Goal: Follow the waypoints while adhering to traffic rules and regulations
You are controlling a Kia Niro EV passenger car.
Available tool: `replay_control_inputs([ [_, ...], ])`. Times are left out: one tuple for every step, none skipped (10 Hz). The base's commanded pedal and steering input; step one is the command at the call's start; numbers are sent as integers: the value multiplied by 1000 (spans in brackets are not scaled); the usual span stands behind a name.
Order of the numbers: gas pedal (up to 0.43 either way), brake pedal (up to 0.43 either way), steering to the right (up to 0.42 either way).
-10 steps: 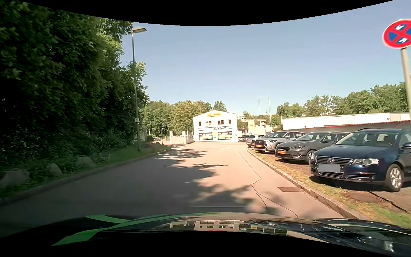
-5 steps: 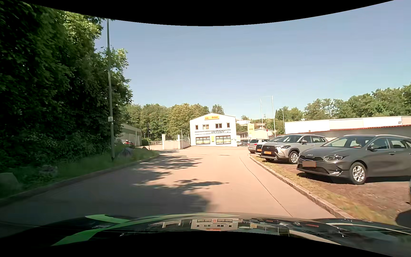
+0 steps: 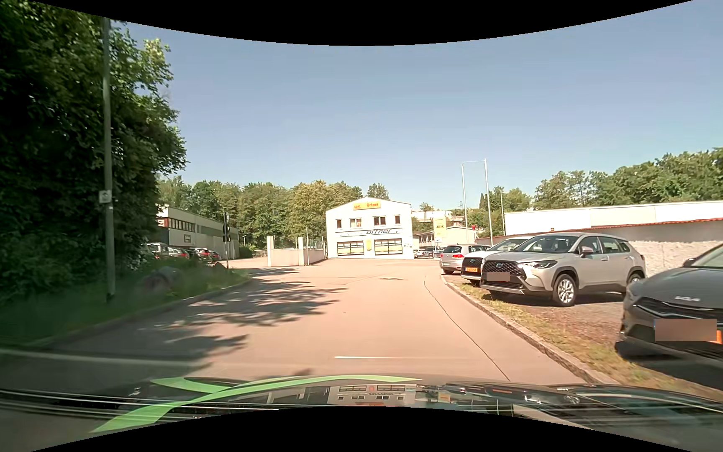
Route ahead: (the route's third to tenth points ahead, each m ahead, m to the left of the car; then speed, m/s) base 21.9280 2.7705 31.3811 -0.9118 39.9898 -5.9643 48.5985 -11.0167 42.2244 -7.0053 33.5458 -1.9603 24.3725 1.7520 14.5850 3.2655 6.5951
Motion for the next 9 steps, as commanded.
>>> replay_control_inputs([
  [67,0,11],
  [67,0,11],
  [67,0,10],
  [67,0,10],
  [67,0,11],
  [67,0,11],
  [67,0,10],
  [67,0,10],
  [67,0,10],
])
